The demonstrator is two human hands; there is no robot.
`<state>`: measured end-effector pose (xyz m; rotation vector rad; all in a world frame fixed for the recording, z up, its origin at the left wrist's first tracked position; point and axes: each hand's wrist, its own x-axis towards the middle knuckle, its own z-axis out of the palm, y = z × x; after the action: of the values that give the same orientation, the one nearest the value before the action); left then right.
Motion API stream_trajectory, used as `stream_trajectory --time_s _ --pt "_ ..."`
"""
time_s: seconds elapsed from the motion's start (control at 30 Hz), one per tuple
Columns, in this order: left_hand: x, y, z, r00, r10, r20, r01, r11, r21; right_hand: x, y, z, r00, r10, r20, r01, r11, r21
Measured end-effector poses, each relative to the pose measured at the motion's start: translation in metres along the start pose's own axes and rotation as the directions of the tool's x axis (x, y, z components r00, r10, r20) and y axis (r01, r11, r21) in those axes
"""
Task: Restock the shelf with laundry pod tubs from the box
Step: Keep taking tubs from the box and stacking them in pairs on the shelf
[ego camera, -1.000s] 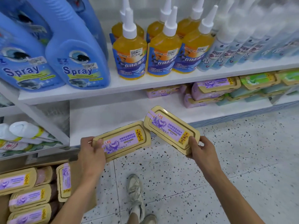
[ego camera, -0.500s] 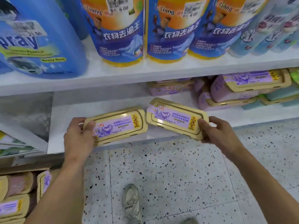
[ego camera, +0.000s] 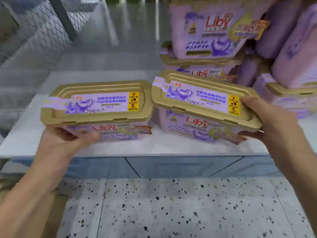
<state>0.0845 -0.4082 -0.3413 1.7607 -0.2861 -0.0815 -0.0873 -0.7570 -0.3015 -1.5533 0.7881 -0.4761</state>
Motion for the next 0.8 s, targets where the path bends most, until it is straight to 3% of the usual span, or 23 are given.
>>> stream_trajectory --time_s 0.1,0.2,0.3,0.37,0.63,0.8 --pt "0.008 -0.004 0.006 0.993 0.023 0.118 -0.035 0.995 0.098 0.005 0.013 0.0 0.98 -0.104 0.168 0.069 0.977 0.201" --pt "0.012 -0.005 -0.001 0.983 0.028 0.182 -0.052 0.99 0.129 -0.012 0.012 0.011 0.937 -0.26 0.235 0.162 0.915 0.369" --pt "0.009 -0.007 -0.006 0.985 0.015 0.174 -0.039 0.99 0.134 -0.012 0.046 0.01 0.912 -0.327 0.247 0.311 0.945 0.1" --pt "0.007 -0.002 -0.004 0.985 -0.018 0.172 -0.001 0.993 0.114 -0.012 0.052 0.01 0.91 -0.35 0.224 0.354 0.935 0.024" --pt "-0.003 0.003 0.001 0.985 -0.019 0.174 0.008 0.998 0.065 -0.026 0.028 -0.004 0.92 -0.374 0.113 0.373 0.927 0.035" --pt "-0.011 0.008 0.014 0.965 -0.016 0.262 0.007 0.999 0.036 -0.051 -0.008 -0.04 0.89 -0.452 0.062 0.446 0.891 0.091"
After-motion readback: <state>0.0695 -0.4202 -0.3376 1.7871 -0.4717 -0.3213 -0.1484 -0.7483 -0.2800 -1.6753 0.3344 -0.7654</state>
